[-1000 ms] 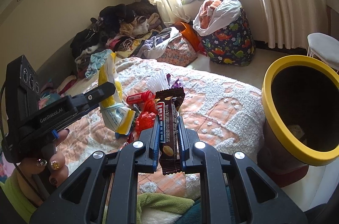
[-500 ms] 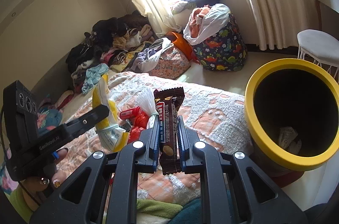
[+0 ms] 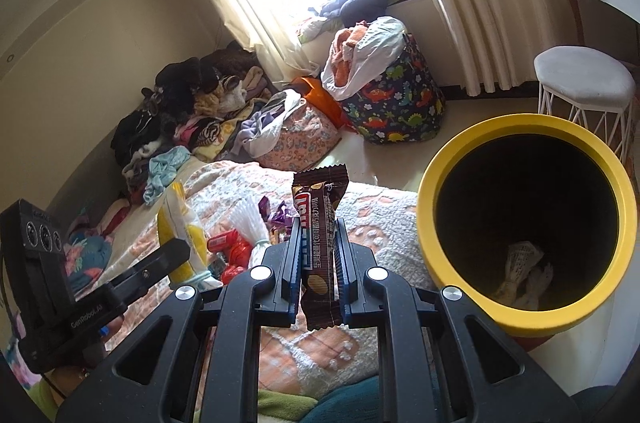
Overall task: Collect trash
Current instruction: 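Carry the wrapper and snack bag over the yellow bin with both tools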
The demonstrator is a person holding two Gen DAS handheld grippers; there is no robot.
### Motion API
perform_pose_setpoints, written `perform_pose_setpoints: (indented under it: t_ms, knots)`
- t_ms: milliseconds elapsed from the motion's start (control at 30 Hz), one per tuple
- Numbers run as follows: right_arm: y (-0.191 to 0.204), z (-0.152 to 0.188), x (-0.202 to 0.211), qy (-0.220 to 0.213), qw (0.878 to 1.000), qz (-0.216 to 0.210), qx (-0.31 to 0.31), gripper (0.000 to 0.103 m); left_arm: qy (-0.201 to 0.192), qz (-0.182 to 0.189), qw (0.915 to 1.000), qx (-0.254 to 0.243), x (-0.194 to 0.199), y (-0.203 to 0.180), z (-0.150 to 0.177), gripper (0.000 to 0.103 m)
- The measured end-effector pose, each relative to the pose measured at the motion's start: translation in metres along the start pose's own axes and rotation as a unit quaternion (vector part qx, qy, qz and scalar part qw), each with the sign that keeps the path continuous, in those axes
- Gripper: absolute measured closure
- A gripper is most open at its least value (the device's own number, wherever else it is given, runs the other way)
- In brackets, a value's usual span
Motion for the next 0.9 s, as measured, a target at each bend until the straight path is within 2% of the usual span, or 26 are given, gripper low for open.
perform_pose_setpoints:
  t_ms: [900]
  knots:
    - [-0.058,-0.019,0.007,-0.029,0.997,0.054,-0.05,0.089,0.04,0.052,0.9968,-0.046,-0.045,-0.047,0.012,0.08]
Point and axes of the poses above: each gripper's, at about its wrist camera, not at the fingertips, and x roughly against the way its jaws point, y to its left, z to its underside, the point moved 1 cm from there along -x, roughly the way its jaws point, and after that the axes turned 11 degrees about z, right-handed, at the moved point
